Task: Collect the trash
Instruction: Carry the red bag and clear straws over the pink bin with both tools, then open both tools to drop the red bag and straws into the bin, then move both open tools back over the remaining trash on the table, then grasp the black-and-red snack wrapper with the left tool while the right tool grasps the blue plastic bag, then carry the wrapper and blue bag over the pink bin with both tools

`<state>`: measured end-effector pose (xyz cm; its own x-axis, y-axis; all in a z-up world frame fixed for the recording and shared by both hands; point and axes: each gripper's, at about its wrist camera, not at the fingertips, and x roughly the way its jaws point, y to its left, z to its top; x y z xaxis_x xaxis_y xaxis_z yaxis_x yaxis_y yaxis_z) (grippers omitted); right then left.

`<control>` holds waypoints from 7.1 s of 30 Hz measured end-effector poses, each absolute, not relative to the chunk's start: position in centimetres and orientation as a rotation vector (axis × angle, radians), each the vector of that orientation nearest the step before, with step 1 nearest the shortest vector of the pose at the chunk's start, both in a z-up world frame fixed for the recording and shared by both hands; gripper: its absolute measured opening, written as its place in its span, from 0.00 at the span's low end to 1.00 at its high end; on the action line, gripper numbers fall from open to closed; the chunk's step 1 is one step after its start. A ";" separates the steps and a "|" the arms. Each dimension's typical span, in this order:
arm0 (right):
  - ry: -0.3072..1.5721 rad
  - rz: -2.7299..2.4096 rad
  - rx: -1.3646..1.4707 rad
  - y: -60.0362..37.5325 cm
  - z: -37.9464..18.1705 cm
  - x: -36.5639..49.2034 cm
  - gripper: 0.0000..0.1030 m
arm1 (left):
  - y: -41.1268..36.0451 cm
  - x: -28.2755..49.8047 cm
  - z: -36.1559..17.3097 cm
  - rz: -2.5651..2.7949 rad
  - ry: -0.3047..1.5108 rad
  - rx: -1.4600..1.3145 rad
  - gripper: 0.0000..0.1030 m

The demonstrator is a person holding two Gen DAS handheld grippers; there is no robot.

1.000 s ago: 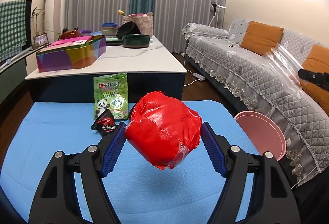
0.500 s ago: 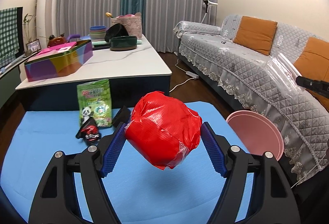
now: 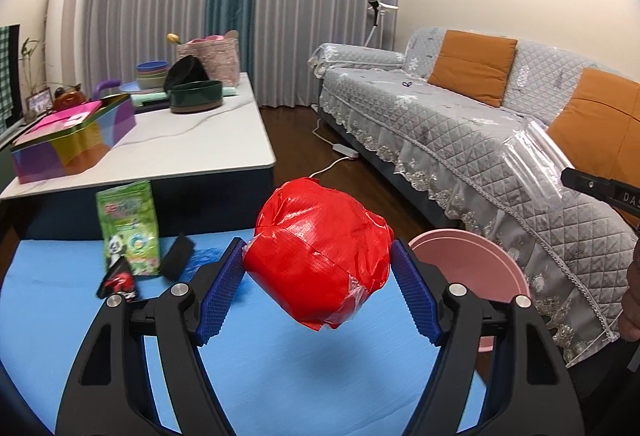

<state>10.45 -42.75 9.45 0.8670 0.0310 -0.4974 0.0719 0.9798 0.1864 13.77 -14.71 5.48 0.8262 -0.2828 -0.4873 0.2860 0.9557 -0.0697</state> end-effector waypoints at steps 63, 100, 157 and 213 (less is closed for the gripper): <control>0.632 -0.143 0.283 -46.5 5.5 14.0 0.40 | -22.6 15.7 2.2 -0.581 0.612 0.098 0.57; 0.606 0.070 0.128 -33.1 6.0 14.6 0.28 | -0.4 13.0 1.3 -0.234 0.585 -0.085 0.41; 0.848 0.411 0.056 -15.2 -4.7 25.8 0.08 | 5.2 24.7 -5.9 -0.082 0.858 -0.185 0.50; 0.610 0.209 0.041 -28.3 8.0 10.6 0.04 | -1.0 12.9 3.4 -0.206 0.582 -0.054 0.41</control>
